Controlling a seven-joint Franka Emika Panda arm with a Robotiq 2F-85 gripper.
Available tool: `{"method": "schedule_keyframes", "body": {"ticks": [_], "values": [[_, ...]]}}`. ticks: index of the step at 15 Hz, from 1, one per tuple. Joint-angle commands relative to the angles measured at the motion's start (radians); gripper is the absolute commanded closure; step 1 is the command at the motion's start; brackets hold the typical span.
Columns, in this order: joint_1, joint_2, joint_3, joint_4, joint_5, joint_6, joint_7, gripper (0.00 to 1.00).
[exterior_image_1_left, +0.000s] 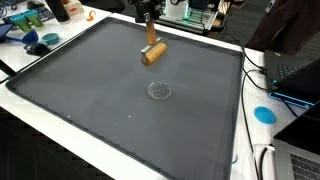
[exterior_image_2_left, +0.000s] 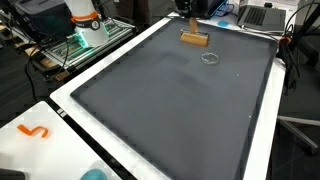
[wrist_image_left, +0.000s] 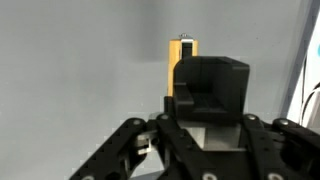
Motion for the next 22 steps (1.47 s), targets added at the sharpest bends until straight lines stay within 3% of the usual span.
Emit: {"method": "schedule_keyframes", "body": {"ticks": [1, 14, 22], "values": [[0.018, -0.043, -0.003, -0.041, 0.007, 0.026, 0.002, 0.77], [0.063, -0.03, 0.025, -0.012, -0.038, 0.001, -0.008, 0.77], [0.093, 0.007, 0.054, 0.101, -0.183, -0.087, -0.007, 0.77]]}}
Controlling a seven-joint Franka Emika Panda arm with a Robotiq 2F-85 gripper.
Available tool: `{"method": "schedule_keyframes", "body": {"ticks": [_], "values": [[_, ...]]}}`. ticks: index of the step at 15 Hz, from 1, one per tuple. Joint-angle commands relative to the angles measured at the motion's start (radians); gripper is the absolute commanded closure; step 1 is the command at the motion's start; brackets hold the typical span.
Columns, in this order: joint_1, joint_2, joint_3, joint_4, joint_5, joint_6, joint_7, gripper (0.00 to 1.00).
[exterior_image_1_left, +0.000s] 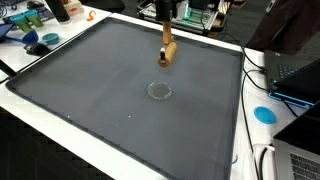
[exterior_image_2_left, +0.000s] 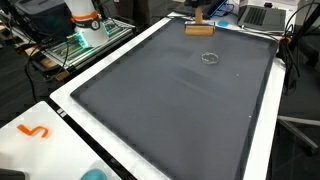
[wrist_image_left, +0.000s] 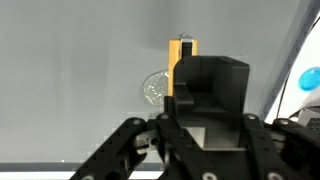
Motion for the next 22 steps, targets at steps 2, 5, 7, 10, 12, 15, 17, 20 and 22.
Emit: {"method": "schedule_keyframes", "body": {"ticks": [2, 5, 7, 10, 12, 15, 17, 20, 22], "values": [[0.019, 0.03, 0.021, 0.107, -0.105, -0.111, -0.006, 0.77], [0.036, 0.061, 0.038, 0.195, -0.171, -0.207, -0.035, 0.77], [0.049, 0.087, 0.05, 0.259, -0.215, -0.269, -0.057, 0.77], [0.073, 0.13, 0.068, 0.356, -0.285, -0.351, -0.112, 0.77], [0.087, 0.16, 0.08, 0.415, -0.329, -0.398, -0.165, 0.77], [0.107, 0.196, 0.095, 0.479, -0.384, -0.443, -0.259, 0.77], [0.115, 0.212, 0.104, 0.504, -0.402, -0.443, -0.334, 0.77], [0.12, 0.229, 0.116, 0.527, -0.409, -0.437, -0.446, 0.77], [0.121, 0.236, 0.123, 0.537, -0.409, -0.439, -0.516, 0.77]]}}
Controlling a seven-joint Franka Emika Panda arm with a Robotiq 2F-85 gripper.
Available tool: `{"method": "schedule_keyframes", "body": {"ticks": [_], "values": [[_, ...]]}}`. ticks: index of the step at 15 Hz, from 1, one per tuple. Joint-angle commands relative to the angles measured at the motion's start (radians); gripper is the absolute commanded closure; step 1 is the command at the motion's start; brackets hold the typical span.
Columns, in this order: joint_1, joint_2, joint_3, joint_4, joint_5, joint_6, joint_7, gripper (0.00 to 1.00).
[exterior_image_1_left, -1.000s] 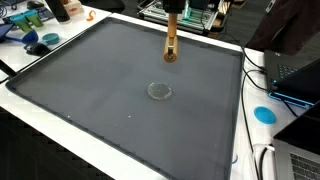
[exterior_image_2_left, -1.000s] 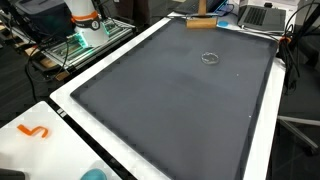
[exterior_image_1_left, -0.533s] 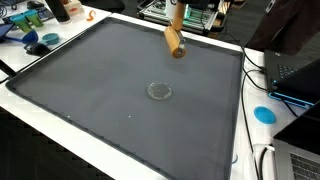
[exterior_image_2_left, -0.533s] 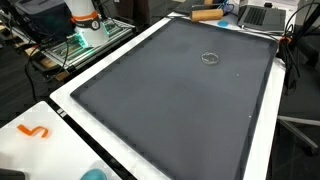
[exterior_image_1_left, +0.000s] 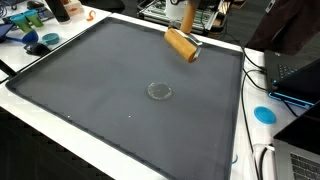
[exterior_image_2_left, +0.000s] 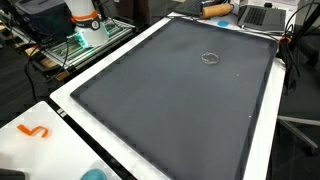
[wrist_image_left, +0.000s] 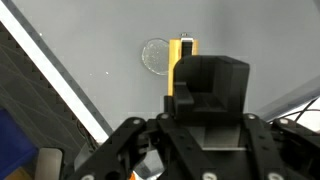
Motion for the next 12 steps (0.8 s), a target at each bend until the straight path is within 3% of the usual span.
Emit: {"method": "schedule_keyframes", "body": {"ticks": [1, 5, 6, 12], "values": [[0.005, 0.018, 0.015, 0.042, -0.025, -0.036, -0.127, 0.77], [0.008, 0.021, 0.017, 0.049, -0.033, -0.027, -0.196, 0.77], [0.004, 0.019, 0.014, 0.032, -0.005, -0.008, -0.165, 0.52], [0.005, 0.02, 0.015, 0.036, -0.01, -0.008, -0.184, 0.52]]}}
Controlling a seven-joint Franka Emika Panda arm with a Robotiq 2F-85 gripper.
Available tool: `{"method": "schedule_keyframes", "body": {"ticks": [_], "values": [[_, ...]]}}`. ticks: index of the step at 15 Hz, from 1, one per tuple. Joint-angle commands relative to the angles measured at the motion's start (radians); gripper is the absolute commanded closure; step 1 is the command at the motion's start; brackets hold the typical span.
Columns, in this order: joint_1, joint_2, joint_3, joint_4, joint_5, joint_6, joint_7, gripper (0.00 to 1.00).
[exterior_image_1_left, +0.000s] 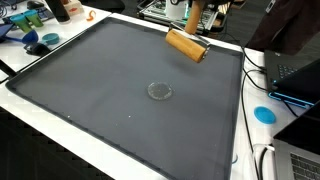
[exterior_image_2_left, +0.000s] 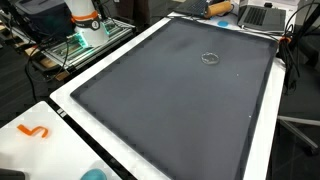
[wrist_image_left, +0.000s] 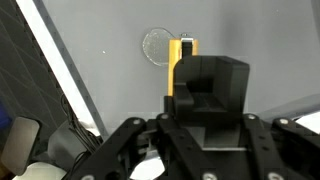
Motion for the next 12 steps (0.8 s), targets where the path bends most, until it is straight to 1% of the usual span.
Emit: {"method": "schedule_keyframes", "body": {"ticks": [1, 3, 4, 6, 10, 12], "values": [[0.001, 0.003, 0.001, 0.006, -0.001, -0.005, 0.001, 0.52], [0.001, 0.003, 0.001, 0.007, -0.001, -0.005, 0.001, 0.52], [0.001, 0.003, 0.001, 0.007, -0.001, -0.005, 0.001, 0.77], [-0.014, 0.018, -0.001, -0.011, 0.02, 0.013, -0.042, 0.77], [-0.029, 0.05, -0.001, -0.047, 0.023, 0.033, -0.113, 0.77], [-0.036, 0.064, -0.003, -0.068, 0.022, 0.063, -0.129, 0.77]]}}
